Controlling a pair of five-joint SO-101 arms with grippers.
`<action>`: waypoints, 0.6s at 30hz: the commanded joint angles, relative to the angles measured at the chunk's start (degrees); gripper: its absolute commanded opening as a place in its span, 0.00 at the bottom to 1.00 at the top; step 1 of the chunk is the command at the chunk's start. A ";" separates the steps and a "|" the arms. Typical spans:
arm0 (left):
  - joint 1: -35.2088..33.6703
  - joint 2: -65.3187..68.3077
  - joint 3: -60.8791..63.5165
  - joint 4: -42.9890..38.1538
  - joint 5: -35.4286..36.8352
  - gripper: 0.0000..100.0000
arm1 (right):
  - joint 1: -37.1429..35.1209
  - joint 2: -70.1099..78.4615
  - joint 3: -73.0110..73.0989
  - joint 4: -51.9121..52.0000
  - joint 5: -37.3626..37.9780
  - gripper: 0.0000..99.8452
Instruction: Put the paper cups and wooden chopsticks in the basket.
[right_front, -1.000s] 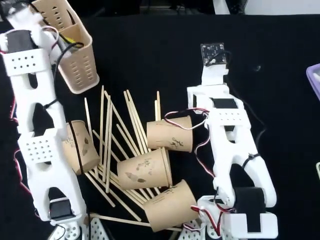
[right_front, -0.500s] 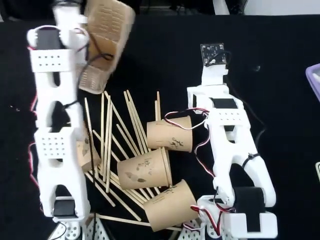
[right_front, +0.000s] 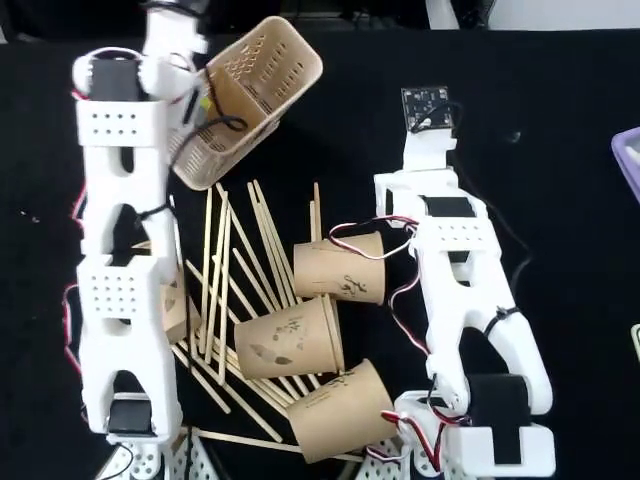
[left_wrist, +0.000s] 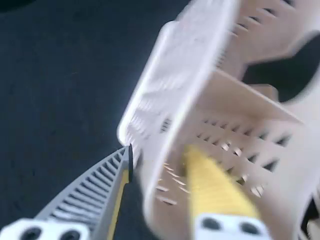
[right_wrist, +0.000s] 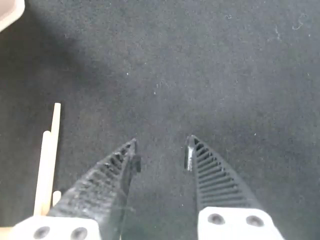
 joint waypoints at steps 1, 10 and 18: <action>-4.97 -1.93 -3.21 -0.35 9.93 0.28 | -0.79 -0.04 -0.48 -1.14 0.70 0.16; -8.04 -1.41 -1.63 0.18 22.24 0.28 | -0.79 -0.04 -0.48 -1.14 0.70 0.16; -3.12 -5.63 13.67 0.18 21.80 0.08 | -0.79 -0.04 -0.57 -1.14 0.70 0.16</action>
